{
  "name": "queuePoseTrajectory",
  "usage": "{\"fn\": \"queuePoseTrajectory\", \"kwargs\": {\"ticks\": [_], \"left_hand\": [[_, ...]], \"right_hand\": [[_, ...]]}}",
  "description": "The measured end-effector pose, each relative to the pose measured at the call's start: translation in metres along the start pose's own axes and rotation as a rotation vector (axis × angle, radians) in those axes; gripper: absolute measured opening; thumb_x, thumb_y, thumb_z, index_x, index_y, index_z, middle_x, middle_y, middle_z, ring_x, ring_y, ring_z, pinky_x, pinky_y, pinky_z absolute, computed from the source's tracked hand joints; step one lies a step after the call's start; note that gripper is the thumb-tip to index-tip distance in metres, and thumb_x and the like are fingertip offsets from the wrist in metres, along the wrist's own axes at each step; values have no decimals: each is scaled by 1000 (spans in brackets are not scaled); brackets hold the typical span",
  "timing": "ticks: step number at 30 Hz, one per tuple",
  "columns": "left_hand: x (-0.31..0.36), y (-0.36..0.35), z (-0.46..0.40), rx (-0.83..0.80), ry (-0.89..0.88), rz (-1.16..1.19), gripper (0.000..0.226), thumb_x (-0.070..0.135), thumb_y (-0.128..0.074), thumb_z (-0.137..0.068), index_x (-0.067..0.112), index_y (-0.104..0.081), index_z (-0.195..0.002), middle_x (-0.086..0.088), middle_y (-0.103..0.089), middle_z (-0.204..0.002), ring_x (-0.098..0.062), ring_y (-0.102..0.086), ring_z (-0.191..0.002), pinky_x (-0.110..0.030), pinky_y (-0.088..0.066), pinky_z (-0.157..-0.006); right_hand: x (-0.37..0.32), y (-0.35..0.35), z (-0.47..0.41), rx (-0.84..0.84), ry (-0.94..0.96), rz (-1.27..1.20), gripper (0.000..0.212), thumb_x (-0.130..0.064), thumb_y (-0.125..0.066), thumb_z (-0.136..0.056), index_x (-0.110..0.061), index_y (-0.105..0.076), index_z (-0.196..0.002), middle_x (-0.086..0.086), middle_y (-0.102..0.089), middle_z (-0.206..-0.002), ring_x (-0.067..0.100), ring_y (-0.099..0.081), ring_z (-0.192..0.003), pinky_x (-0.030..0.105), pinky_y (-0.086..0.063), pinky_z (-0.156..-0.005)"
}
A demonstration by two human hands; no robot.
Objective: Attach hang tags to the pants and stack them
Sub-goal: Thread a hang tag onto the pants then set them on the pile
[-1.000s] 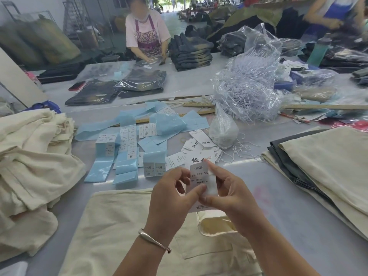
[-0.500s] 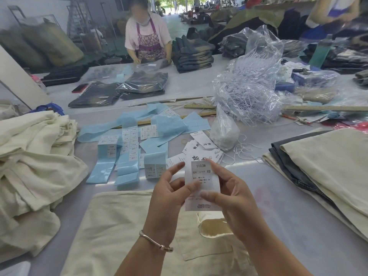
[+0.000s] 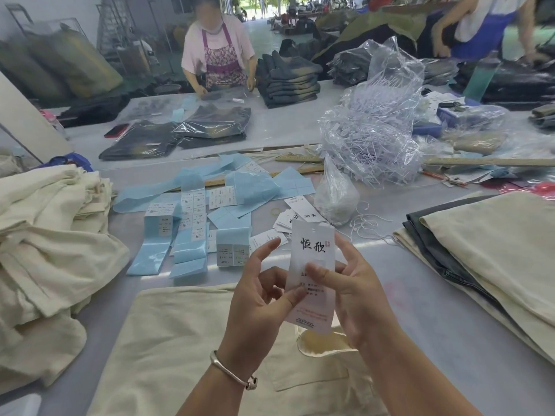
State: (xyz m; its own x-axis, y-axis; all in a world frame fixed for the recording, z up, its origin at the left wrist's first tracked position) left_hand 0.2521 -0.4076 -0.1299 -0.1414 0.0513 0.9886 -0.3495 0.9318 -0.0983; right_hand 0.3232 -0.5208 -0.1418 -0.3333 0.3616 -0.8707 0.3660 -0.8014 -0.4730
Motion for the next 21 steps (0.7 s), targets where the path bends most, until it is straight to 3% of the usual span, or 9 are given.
{"fn": "queuePoseTrajectory", "kwargs": {"ticks": [4,7,10,12,16,18,21], "left_hand": [[-5,-2,-3,-43,11,40,68,9,-74,-74,41,-51,-130,-13,-62,-77,-24,-54,-75,-41,-48,-79],[-18,-6,-5,-85,126,106,60,10,-73,-74,25,-53,-128,-17,-69,-90,-28,-62,-82,-41,-52,-82],[-29,-15,-8,-122,213,98,42,17,-77,-74,11,-64,-113,-15,-73,-104,-28,-70,-94,-37,-57,-81],[-35,-18,-12,-101,241,94,32,20,-81,-75,11,-72,-104,-14,-74,-102,-27,-71,-92,-36,-57,-78],[-50,-17,-21,-35,299,93,19,21,-73,-78,12,-76,-95,-14,-75,-94,-22,-71,-80,-29,-57,-67],[-57,-19,-25,-15,306,54,9,14,-70,-84,11,-76,-90,-14,-75,-88,-19,-70,-75,-28,-56,-64],[-69,-20,-33,46,318,-29,17,22,-73,-81,7,-73,-89,-15,-74,-84,-20,-66,-72,-35,-55,-66]], "right_hand": [[4,8,-2,148,9,-69,73,-8,-69,-78,-24,-41,-143,27,-70,-95,35,-65,-78,49,-55,-76],[-1,16,1,289,118,123,58,-12,-68,-86,-30,-46,-137,19,-72,-80,30,-68,-68,46,-57,-69],[-12,10,3,302,278,289,46,-14,-62,-92,-33,-47,-131,5,-74,-76,19,-71,-66,28,-57,-57],[-13,10,-1,311,341,380,44,-15,-58,-95,-34,-45,-132,0,-73,-72,12,-70,-63,21,-53,-56],[-2,29,-14,422,337,704,40,-26,-47,-100,-27,-43,-140,-6,-68,-77,6,-65,-68,24,-53,-65],[9,42,-22,452,276,695,38,-31,-43,-101,-25,-46,-138,-13,-67,-85,-1,-64,-77,16,-50,-68],[22,61,-37,488,188,645,37,-39,-43,-100,-22,-52,-132,-9,-67,-100,5,-63,-92,27,-50,-83]]}}
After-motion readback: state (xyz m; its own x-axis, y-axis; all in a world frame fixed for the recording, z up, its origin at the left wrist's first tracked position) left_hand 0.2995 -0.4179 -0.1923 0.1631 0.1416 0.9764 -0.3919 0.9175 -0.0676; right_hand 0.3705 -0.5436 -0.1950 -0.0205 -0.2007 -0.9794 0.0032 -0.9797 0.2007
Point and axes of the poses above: each hand's wrist, its own z-axis away from the middle knuckle, its own y-axis out of the back of the hand, x = y × z, the point moved 10 cm from there along -z, towards the middle knuckle
